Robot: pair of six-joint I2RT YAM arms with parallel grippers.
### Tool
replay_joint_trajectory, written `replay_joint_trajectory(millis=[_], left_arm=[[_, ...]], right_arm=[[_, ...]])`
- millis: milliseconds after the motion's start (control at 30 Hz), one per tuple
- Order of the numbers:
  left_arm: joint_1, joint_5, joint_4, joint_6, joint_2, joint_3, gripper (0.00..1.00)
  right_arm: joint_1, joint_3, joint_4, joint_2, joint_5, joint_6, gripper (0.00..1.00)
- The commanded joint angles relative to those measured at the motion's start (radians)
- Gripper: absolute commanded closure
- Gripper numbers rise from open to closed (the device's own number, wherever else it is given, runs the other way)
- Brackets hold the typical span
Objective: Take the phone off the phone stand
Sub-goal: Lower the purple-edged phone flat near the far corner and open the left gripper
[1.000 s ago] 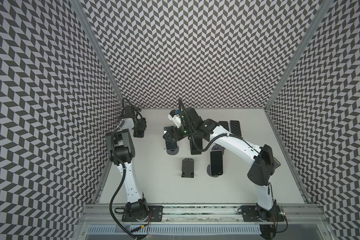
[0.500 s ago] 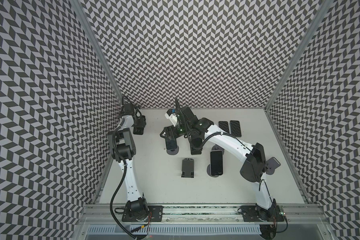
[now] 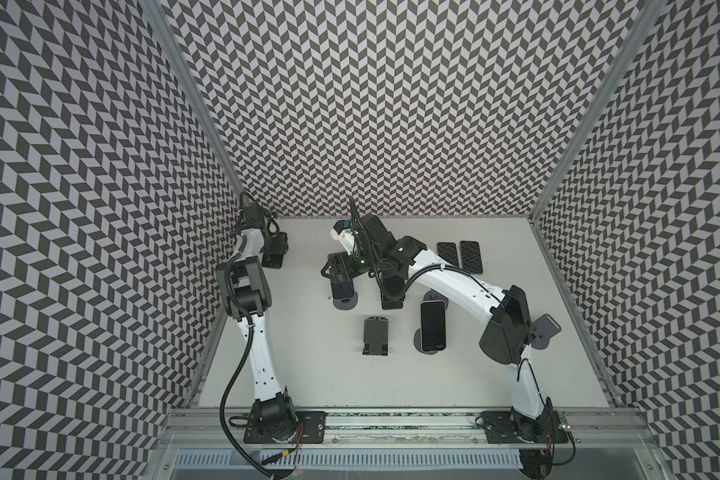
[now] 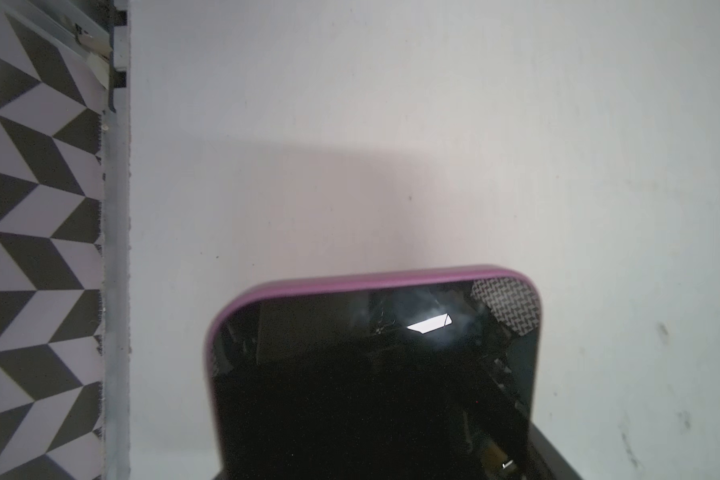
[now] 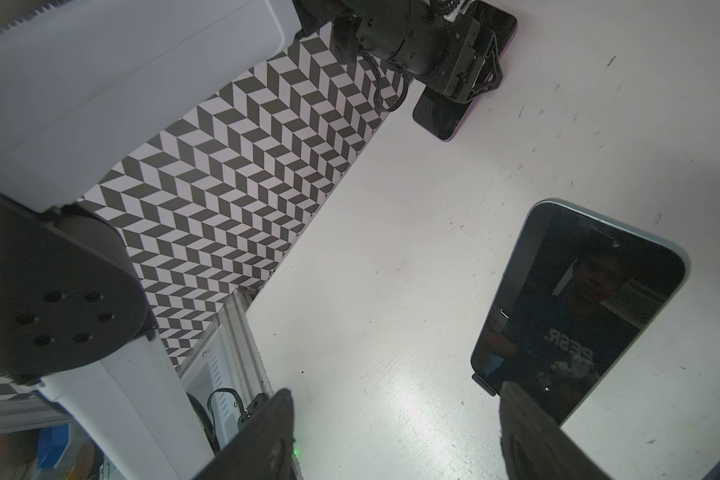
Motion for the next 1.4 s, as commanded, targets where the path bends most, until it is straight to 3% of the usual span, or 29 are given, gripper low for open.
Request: replay_joint_trajectory(millis=[0, 800, 1133, 1367], left_arm=[[0.01, -0.023, -0.019, 0.04, 0.033, 0.031, 0.29], [0.019, -0.045, 0.001, -0.003, 0.037, 0.023, 0.17], [0.021, -0.059, 0.083, -0.061, -0.072, 0.019, 0.08], [0.019, -0.142, 0.151, -0.163, -0.223, -0.048, 0.04]], right_arm=[[-0.007, -0.018, 0.014, 0.008, 0.001, -0.016, 0.25], [-0.009, -0.012, 0.009, -0.002, 0.012, -0.028, 0.24], [-0.008, 0.008, -0.015, -0.027, 0.012, -0.035, 0.21], [-0.008, 0.056, -0.021, -0.046, 0.034, -0.055, 0.18]])
